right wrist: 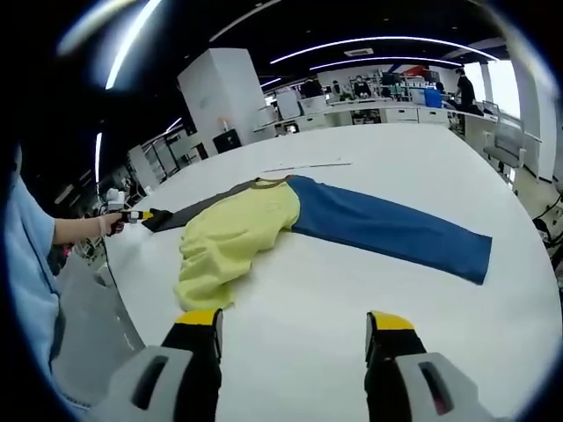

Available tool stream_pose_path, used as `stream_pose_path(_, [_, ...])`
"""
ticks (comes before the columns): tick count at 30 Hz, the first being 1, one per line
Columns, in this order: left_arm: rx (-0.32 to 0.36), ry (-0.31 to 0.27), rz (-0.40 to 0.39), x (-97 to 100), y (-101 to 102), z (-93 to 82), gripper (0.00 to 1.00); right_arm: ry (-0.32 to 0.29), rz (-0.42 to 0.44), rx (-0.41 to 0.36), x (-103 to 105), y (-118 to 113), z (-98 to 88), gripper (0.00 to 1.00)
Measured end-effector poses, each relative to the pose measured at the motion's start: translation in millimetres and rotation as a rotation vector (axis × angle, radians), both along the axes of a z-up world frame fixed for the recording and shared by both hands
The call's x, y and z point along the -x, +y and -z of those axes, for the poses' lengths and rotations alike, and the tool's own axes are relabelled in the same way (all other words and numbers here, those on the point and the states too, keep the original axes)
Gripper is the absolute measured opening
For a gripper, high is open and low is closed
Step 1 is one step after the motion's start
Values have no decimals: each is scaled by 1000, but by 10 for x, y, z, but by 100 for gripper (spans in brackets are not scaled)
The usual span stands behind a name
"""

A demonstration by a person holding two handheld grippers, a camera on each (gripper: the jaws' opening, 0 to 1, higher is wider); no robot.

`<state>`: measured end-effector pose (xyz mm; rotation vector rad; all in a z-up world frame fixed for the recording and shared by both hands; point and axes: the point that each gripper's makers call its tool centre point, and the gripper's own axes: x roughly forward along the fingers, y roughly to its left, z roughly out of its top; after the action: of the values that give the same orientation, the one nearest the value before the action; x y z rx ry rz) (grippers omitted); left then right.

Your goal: Fold the garment on the visible template until the final outline fits inside the template.

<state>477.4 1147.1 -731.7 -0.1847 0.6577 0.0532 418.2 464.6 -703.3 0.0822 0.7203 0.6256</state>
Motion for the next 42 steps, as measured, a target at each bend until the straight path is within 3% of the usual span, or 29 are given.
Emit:
stream_pose_path(3, [36, -2, -77, 5, 165, 43, 0, -11, 7, 10, -27, -24, -15, 72])
stream_pose_path(7, [35, 16, -108, 15, 300, 143, 0, -16, 18, 21, -49, -61, -15, 77])
stream_pose_path(12, [51, 27, -141, -14, 364, 233, 0, -11, 19, 33, -46, -78, -7, 76])
stream_pose_path(23, [-4, 92, -138, -35, 354, 410, 0, -4, 34, 33, -23, -130, -22, 75])
stream_pose_path(42, [-48, 71, -149, -139, 451, 393, 0, 6, 61, 32, 54, -195, -21, 74])
